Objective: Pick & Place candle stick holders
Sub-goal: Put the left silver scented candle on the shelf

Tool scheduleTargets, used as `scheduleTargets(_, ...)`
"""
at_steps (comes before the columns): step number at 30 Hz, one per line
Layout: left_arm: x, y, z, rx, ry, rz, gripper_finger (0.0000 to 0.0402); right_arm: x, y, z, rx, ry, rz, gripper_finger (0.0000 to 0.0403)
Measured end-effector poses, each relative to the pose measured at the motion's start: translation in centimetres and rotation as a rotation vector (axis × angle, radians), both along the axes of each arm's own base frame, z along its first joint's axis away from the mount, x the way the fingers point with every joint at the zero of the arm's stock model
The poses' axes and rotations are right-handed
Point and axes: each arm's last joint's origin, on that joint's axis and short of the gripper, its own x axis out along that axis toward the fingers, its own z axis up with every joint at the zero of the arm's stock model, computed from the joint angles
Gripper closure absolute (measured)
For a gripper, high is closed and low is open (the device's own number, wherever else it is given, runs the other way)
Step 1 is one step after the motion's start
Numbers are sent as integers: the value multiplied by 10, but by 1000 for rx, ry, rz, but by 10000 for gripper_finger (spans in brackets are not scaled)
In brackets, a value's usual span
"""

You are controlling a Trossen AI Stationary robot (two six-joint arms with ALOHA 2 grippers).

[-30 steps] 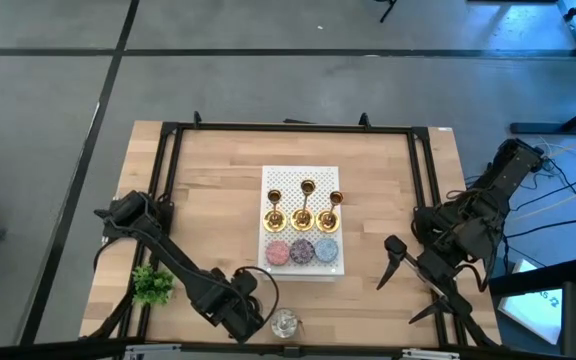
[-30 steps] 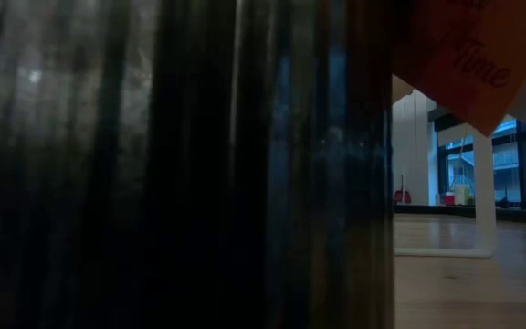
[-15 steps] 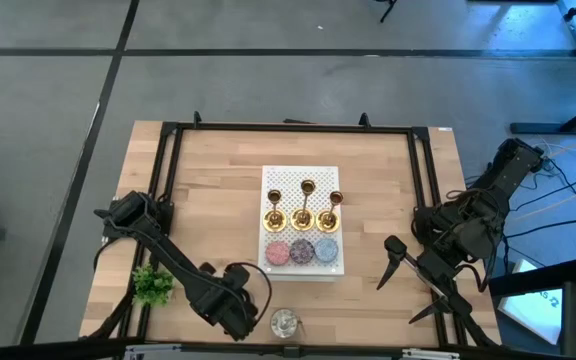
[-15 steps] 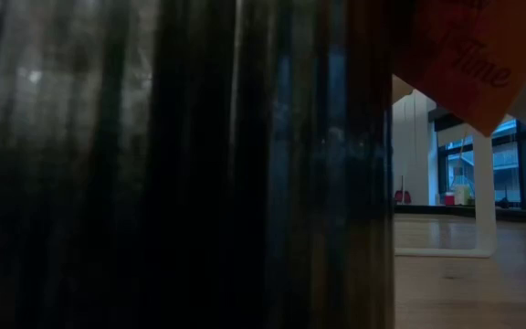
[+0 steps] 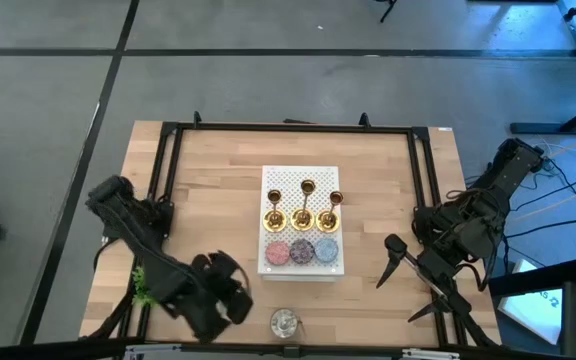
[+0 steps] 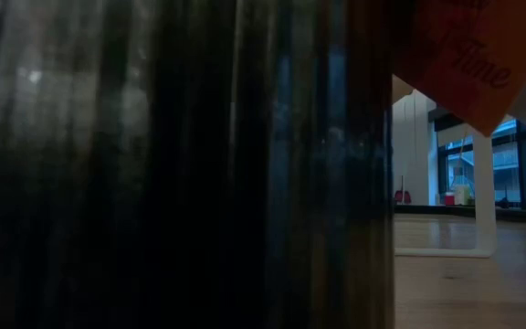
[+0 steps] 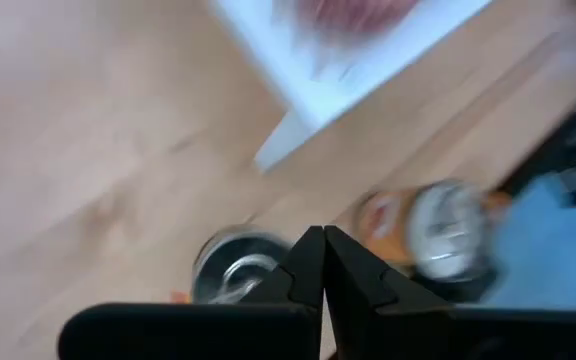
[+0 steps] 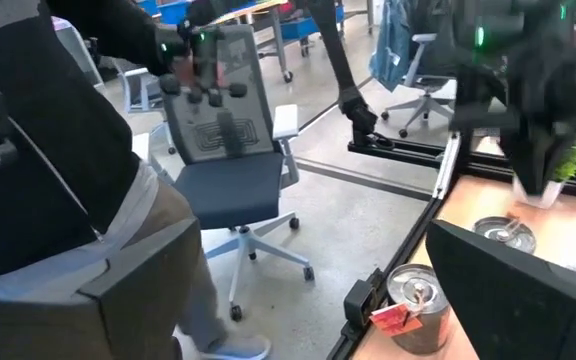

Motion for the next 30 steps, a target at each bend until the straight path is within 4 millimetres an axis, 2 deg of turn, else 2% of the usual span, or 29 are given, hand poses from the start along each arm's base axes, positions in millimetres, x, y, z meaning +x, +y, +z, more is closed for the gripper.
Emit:
scheduleTargets(3, -15, 7, 25, -6, -100, -26, 399, 1, -1, 0, -1, -3, -30, 12)
scheduleTargets(5, -21, 12, 36, -18, -93, -102, 399, 1, -1, 0, 1, -1, -58, 12)
scheduleTargets(8, -23, 17, 43, -42, -31, -232, 384, 2, -2, -1, 8, 14, -102, 12)
scheduleTargets(11, -21, 19, 42, -28, 18, -358, 348, 3, -4, -1, 34, 34, -161, 12)
scheduleTargets(16, -17, 14, 33, 163, 76, -618, 262, 4, -5, -1, 60, 52, -236, 12)
scheduleTargets(21, -10, 5, 13, 295, 158, -754, 176, 5, -8, -1, 50, 37, -321, 12)
scheduleTargets(26, 3, -1, -10, 180, 272, -748, 110, 5, -8, -1, 48, 30, -352, 12)
scheduleTargets(30, 9, -4, -20, 171, 313, -767, 80, 5, -8, -1, 45, 31, -354, 12)
